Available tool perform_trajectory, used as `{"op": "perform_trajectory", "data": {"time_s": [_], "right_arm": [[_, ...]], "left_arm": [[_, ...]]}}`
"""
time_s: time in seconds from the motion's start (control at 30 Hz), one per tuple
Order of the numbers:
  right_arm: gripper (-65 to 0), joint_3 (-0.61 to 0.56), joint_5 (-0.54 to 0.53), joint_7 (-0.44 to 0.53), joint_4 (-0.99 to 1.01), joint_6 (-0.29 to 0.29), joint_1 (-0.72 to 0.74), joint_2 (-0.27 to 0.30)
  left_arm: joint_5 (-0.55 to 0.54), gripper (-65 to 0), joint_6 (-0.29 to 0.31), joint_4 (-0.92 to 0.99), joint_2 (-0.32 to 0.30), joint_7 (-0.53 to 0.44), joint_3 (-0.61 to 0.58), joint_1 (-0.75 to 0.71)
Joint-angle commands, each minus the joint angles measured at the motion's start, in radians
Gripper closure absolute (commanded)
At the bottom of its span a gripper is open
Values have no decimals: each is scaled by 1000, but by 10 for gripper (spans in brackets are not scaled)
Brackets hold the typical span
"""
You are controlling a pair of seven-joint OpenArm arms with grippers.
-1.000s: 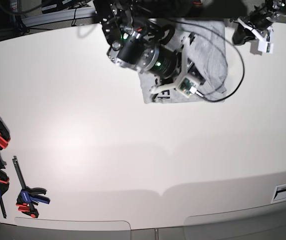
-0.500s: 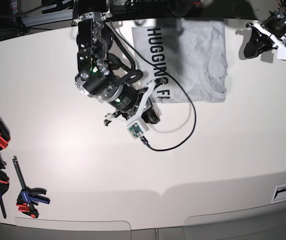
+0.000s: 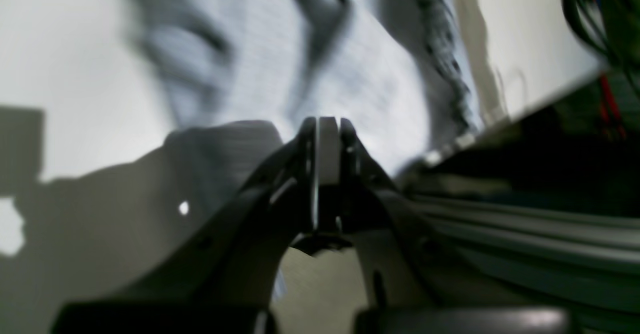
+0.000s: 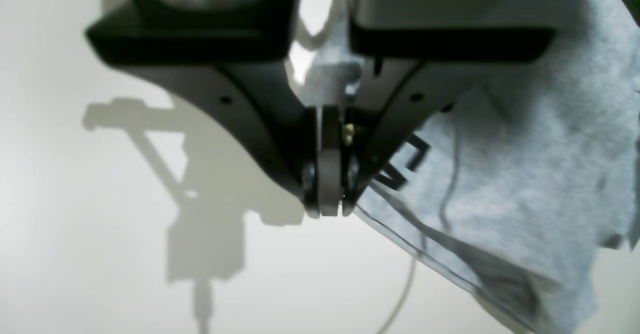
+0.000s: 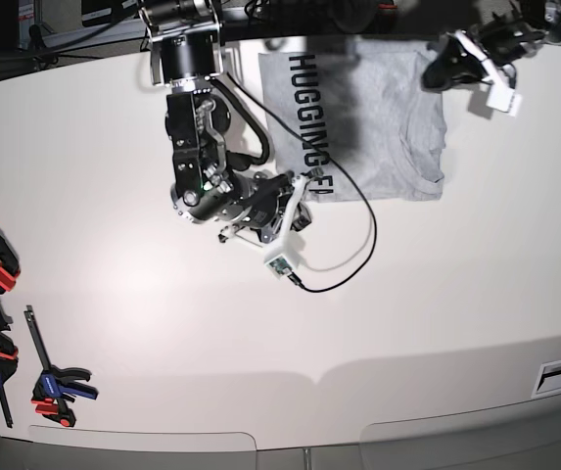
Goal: Fold the T-shirt properly
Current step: 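Lower the left gripper and grasp the folded shirt's edge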
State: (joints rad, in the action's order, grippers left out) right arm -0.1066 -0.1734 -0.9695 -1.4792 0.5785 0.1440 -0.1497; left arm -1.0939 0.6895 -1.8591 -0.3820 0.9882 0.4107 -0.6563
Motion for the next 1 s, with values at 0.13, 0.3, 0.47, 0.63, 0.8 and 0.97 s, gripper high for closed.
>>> {"op": "perform_trajectory", "data": {"time_s": [0.13, 0.3, 0.47, 0.63, 0.8, 0.97], "right_arm": [[0, 3, -1, -18, -14, 8, 20, -7], [0, 3, -5, -58, -14, -8, 2, -7], [0, 3, -10, -72, -14, -11, -44, -7], [0, 3, -21, -91, -14, -11, -93, -7], [0, 3, -97, -145, -15, -10, -118, -7], [0, 2, -100, -158, -35, -10, -117, -7]], "left_arm": [[114, 0, 9, -16, -12, -71, -124, -3], [286, 0, 9, -16, -11, -149, -166, -3], [454, 0, -14, -16, -12, -153, -165, 7], [650, 0, -138, -14, -12, -207, -163, 42], [701, 0, -179, -14, -12, -235, -164, 104], [712, 0, -198, 0, -12, -234, -164, 194]]}}
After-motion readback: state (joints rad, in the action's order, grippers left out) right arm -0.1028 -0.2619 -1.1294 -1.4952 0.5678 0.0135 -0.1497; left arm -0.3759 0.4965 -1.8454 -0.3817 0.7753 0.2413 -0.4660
